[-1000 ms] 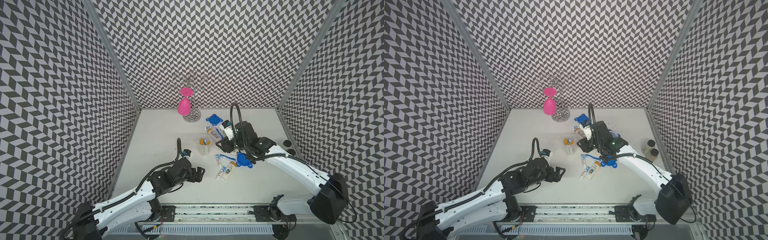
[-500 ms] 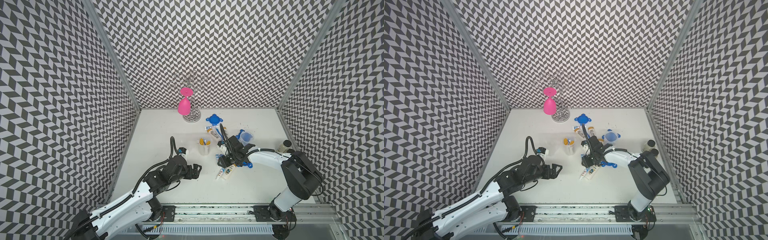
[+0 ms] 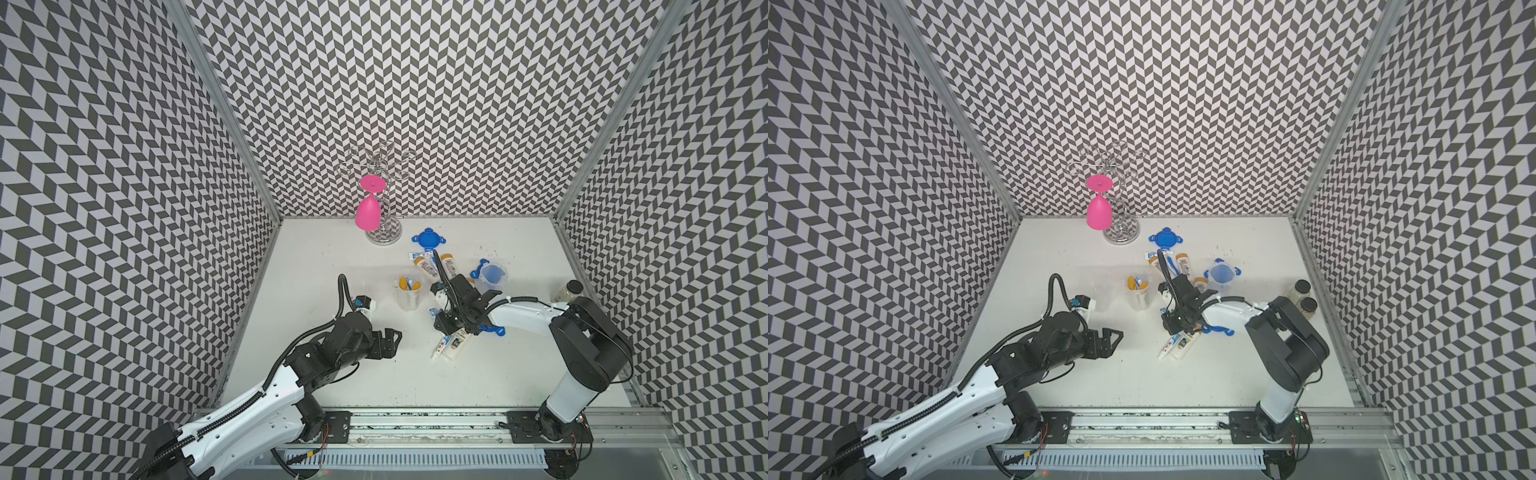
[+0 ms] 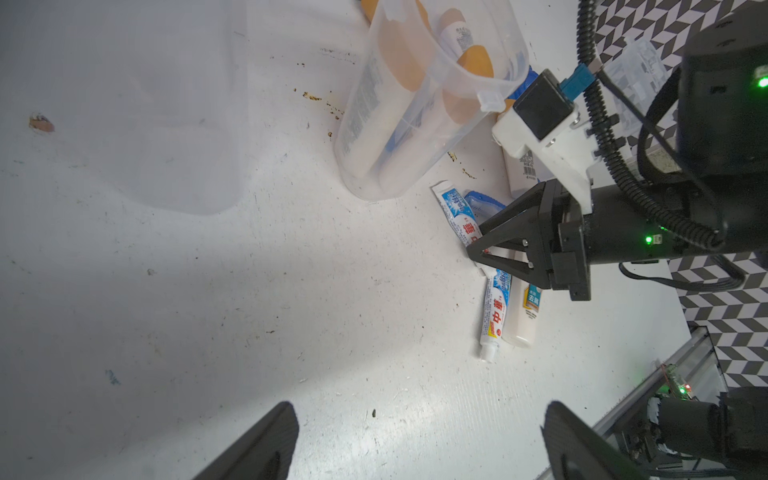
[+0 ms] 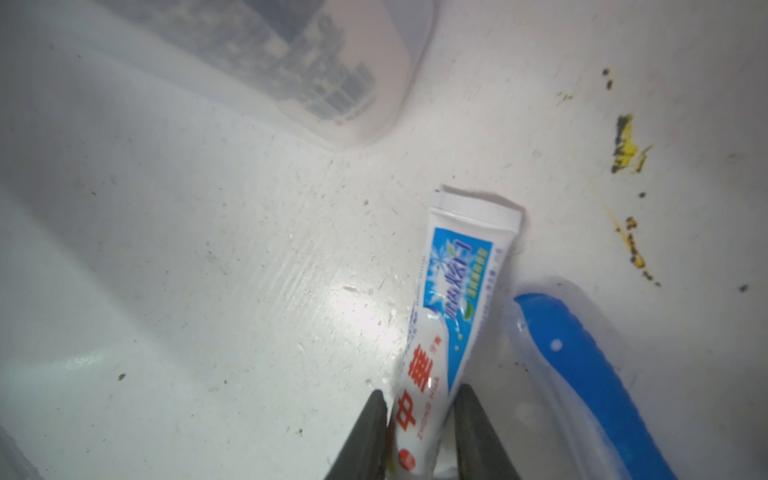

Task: Pack away toiletry kits
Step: Pick up the toiletry item from the center of the board.

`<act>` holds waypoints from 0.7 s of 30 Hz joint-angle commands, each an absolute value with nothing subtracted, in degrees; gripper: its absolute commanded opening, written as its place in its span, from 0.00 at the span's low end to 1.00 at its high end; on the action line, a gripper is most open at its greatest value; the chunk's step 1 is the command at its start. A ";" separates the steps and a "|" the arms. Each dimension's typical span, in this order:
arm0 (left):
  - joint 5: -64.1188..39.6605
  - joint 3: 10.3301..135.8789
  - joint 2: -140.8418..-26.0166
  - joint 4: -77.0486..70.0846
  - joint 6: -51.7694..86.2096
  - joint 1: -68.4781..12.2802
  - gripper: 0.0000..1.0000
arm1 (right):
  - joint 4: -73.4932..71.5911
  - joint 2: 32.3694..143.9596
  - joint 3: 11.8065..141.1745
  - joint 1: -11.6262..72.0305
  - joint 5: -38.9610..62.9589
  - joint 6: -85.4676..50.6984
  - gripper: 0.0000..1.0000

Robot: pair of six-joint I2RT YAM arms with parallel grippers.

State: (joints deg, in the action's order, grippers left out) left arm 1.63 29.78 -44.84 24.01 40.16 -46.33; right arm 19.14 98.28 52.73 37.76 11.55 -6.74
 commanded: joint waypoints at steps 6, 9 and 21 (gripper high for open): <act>-0.54 29.87 -44.78 20.41 37.95 -45.78 0.93 | 19.43 97.15 49.19 37.80 6.71 -6.51 0.06; -3.96 32.62 -46.62 19.17 35.34 -45.78 0.91 | 16.30 93.10 47.51 37.71 8.86 -5.74 0.00; -11.67 40.94 -54.11 9.92 36.66 -45.66 0.92 | 9.27 64.26 38.11 37.79 20.97 -2.53 0.00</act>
State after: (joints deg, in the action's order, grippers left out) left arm -8.67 39.00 -52.99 15.22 35.94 -45.95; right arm 15.00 70.94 39.83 37.71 15.29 -4.05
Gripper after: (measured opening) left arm 0.921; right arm 0.061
